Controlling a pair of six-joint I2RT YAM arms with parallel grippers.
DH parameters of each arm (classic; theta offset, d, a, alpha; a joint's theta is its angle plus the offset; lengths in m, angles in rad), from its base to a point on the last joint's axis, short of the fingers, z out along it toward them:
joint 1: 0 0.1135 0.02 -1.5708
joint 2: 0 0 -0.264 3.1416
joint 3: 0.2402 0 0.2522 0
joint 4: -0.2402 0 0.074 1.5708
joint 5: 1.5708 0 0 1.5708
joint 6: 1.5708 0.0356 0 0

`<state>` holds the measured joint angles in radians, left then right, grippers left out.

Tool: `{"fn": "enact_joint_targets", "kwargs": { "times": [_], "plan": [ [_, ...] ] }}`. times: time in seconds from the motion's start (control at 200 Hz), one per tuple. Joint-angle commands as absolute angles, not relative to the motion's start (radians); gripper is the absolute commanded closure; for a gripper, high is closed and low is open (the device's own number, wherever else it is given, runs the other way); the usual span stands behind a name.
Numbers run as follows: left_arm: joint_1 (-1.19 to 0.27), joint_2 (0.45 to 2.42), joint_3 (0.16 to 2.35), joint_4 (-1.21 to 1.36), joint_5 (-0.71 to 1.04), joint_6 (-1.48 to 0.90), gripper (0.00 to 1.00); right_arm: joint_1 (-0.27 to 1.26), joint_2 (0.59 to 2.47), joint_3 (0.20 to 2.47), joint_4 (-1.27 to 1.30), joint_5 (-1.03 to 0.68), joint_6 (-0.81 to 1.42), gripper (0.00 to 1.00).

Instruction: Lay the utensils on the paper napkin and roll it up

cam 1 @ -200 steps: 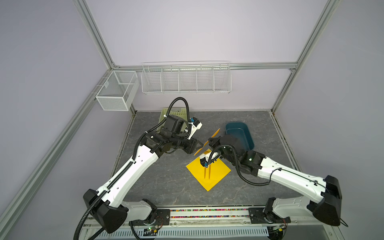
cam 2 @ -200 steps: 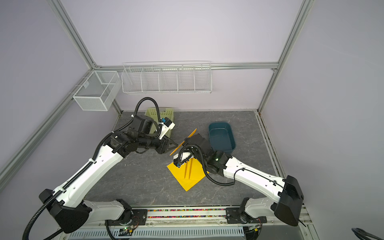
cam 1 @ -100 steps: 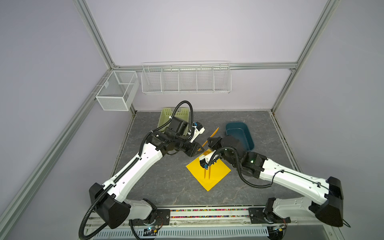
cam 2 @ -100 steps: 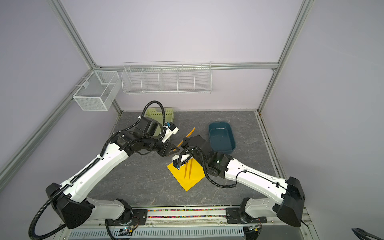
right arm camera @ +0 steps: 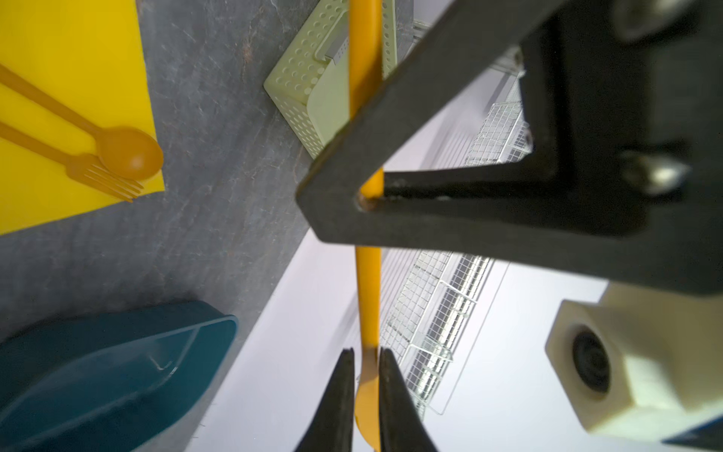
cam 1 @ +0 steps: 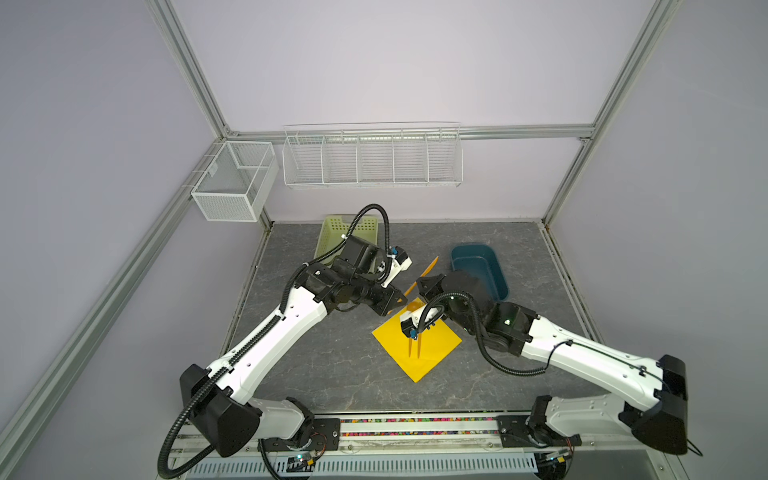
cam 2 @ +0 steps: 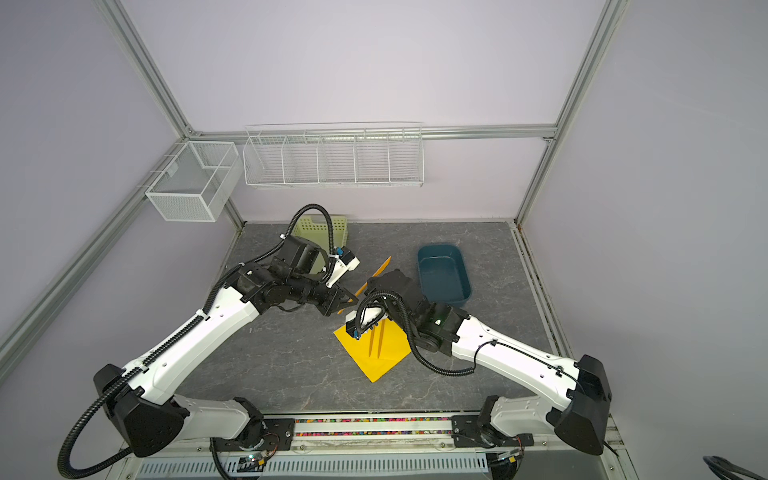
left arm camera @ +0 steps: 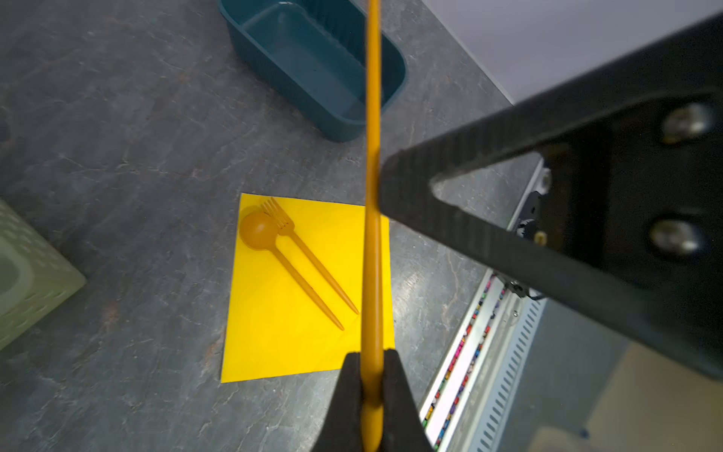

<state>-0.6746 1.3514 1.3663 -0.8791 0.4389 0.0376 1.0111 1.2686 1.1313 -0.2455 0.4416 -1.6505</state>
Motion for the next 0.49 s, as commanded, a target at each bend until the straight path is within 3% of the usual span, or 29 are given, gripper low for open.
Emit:
{"fn": "enact_joint_targets", "kwargs": {
  "times": [0.0,0.095,0.49],
  "plan": [
    [-0.667,1.314,1.352,-0.835,0.346,0.032,0.94,0.994,1.222,1.17,-0.347,0.383,-1.433,0.63],
    [-0.667,1.294,1.341,-0.796,0.309,0.018,0.94,0.963,1.19,1.171,-0.383,0.307,-1.208,0.52],
    [-0.667,1.215,1.261,-0.58,0.246,-0.044,0.94,0.84,1.196,1.192,-0.308,0.175,0.169,0.53]
  ]
}}
